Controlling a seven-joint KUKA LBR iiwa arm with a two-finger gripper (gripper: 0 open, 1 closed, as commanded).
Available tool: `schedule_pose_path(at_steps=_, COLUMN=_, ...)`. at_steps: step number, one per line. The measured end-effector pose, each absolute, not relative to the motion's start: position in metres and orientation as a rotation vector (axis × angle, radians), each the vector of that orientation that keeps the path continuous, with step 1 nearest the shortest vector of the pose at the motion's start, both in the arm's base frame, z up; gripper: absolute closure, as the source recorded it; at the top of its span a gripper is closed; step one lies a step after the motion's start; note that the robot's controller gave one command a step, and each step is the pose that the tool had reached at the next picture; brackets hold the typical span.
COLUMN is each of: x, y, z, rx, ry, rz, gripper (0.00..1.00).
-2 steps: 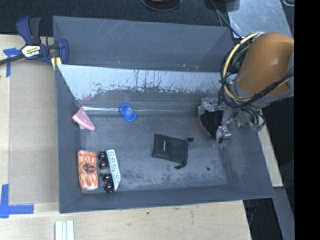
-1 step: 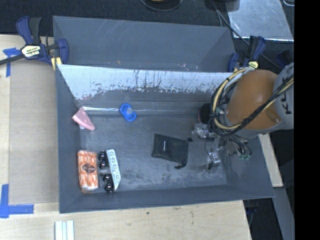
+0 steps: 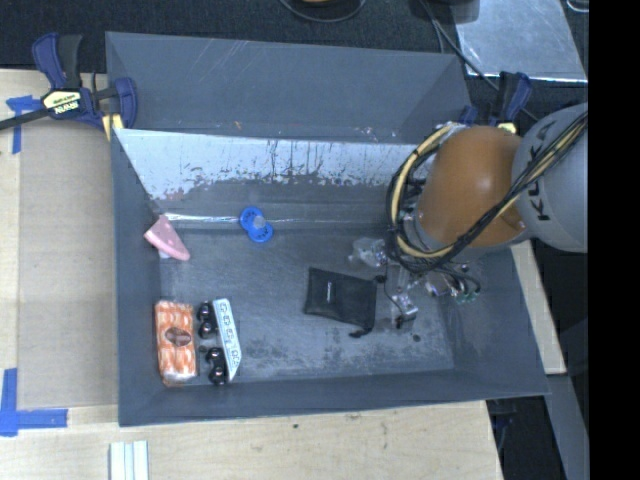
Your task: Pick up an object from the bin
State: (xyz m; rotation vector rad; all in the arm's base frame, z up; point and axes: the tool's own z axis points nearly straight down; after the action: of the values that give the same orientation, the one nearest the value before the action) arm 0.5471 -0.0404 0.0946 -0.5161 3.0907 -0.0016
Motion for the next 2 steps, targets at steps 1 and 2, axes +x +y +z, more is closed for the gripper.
schedule_pose_path(at_steps=1, x=0.522, y=-0.014, z=0.069, rx=-0.492, ry=3.104, rz=0.003, gripper=0.00)
schedule_pose_path(at_steps=2, x=0.569, y=0.021, z=0.071, rx=-0.623, ry=3.063, rz=-0.003, gripper=0.00)
